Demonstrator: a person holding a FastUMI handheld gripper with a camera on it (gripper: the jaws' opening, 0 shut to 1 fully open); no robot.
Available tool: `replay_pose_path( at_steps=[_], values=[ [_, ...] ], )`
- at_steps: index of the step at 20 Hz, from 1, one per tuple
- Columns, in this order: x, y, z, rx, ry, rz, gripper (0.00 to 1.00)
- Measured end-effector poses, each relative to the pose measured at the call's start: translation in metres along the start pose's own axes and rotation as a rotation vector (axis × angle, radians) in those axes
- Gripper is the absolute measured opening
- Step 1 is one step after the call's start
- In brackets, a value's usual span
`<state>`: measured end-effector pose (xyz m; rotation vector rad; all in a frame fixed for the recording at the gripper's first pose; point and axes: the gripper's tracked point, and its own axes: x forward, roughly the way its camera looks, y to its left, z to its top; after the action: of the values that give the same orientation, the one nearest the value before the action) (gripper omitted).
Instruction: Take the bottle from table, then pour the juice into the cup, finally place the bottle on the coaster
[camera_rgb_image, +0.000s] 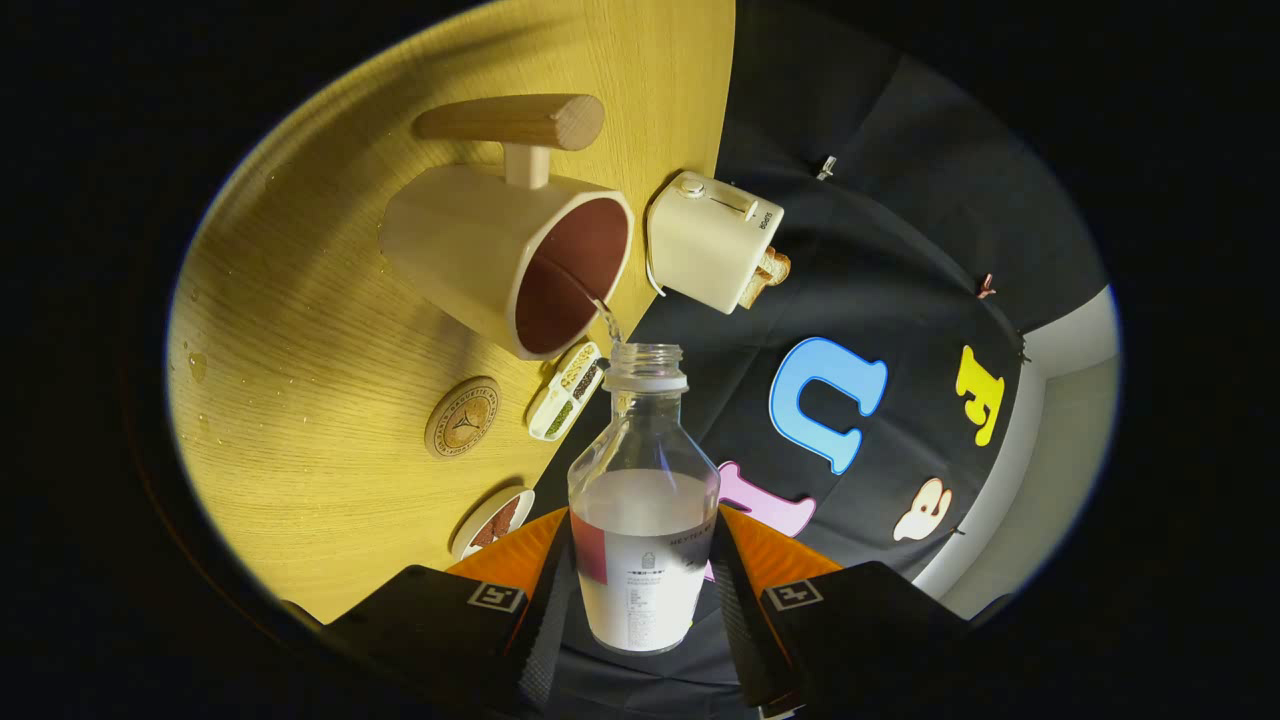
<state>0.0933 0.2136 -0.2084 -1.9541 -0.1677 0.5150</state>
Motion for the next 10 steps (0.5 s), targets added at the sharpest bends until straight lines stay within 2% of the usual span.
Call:
replay_pose_path(
  at_steps=[10],
  values=[
    [0.0000,-0.0087,0.0040,-0.082,-0.029,-0.031,0.72]
  ],
)
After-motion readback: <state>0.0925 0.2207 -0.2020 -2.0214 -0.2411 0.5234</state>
